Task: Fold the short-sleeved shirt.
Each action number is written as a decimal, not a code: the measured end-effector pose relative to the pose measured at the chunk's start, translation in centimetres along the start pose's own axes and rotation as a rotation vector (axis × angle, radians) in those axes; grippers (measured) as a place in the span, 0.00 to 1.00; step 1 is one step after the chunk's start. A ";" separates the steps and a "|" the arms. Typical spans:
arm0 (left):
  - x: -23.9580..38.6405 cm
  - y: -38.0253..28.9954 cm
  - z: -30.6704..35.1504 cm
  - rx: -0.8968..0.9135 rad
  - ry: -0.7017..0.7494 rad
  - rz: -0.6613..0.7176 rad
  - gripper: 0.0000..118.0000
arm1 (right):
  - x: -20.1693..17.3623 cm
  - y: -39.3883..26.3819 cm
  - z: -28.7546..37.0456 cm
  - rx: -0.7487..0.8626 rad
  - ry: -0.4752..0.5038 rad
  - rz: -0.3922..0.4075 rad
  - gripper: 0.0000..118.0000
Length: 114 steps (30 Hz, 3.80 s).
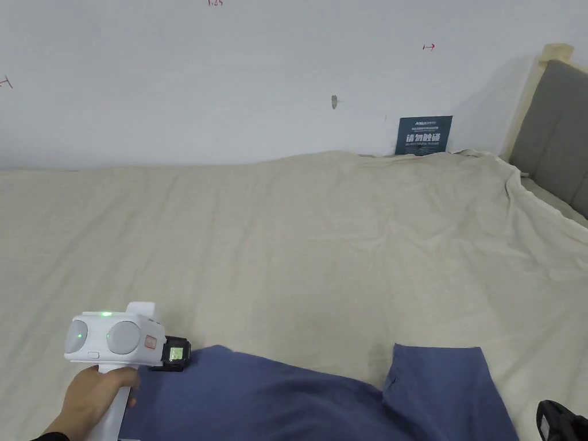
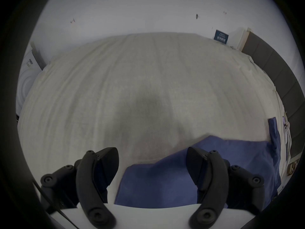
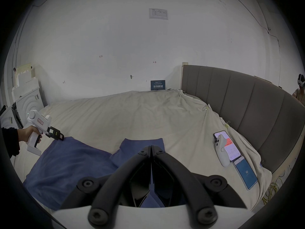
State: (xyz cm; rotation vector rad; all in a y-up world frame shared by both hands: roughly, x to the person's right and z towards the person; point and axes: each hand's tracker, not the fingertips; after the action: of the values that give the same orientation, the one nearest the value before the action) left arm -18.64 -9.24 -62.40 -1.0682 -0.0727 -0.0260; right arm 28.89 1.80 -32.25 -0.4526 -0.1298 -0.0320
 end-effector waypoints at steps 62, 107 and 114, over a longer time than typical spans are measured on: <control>-4.5 -7.3 27.6 0.504 -0.045 0.119 0.03 | -0.2 11.8 2.0 0.083 0.161 0.114 0.04; -7.6 -3.7 24.6 0.590 0.130 0.224 0.03 | -3.3 16.9 -9.3 0.115 0.238 0.014 0.04; -8.1 -12.3 21.4 0.472 0.113 0.225 0.03 | -1.4 8.0 -6.7 -0.010 0.275 -0.061 0.04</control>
State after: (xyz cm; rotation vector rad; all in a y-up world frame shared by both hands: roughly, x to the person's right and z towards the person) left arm -28.46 3.48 -42.01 -0.5968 0.1386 0.1282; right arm 28.81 6.11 -41.84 -0.4499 0.1272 -0.1538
